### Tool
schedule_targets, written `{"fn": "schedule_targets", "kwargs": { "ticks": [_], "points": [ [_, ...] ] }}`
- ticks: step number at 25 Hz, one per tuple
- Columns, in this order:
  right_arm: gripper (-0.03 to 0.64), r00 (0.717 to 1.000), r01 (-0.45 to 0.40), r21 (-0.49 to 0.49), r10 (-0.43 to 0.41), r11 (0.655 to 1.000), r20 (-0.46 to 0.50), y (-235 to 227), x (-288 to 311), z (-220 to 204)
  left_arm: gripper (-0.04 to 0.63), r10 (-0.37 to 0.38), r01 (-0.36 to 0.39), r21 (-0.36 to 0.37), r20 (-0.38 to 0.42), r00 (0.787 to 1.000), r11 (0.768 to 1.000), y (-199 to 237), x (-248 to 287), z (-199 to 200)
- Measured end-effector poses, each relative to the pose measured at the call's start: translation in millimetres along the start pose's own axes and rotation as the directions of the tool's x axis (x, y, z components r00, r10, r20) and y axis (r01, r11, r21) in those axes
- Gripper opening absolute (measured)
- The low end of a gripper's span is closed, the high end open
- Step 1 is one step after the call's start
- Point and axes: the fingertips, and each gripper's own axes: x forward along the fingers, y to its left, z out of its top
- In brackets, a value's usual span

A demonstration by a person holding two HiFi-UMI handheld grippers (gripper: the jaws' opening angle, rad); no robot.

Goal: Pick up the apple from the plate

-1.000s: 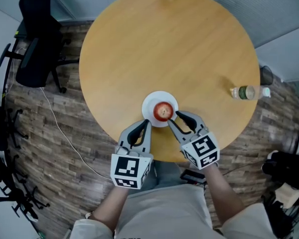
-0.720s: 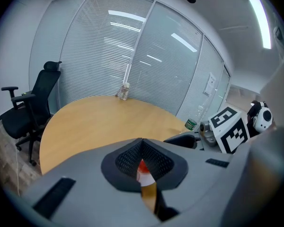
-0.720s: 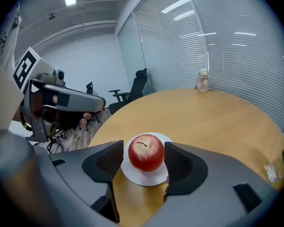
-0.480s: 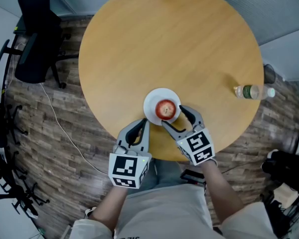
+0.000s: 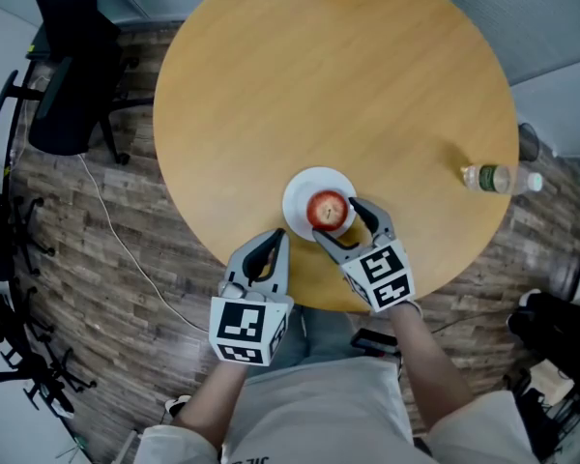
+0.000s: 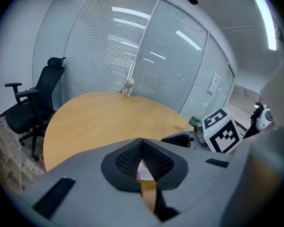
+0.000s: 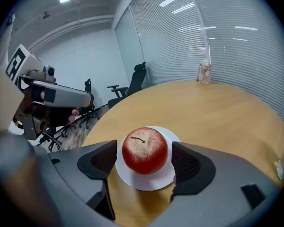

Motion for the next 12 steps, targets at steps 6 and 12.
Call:
{"fn": "schedule_targets", "kwargs": {
  "ticks": [6,12],
  "points": [
    [0.362,1.0,0.016,0.0,-0.016,1.0,-0.01,-2,10,-2,0.003,0.004,-0.004,-0.011,-0.001,1.0,1.0,4,0,-1],
    [0.365,1.0,0.003,0.003,-0.003,1.0,-0.022,-3,17,-4,0.002,0.009,-0.009,-0.013,-0.005,1.0,1.0,6,1,-2]
  ]
}}
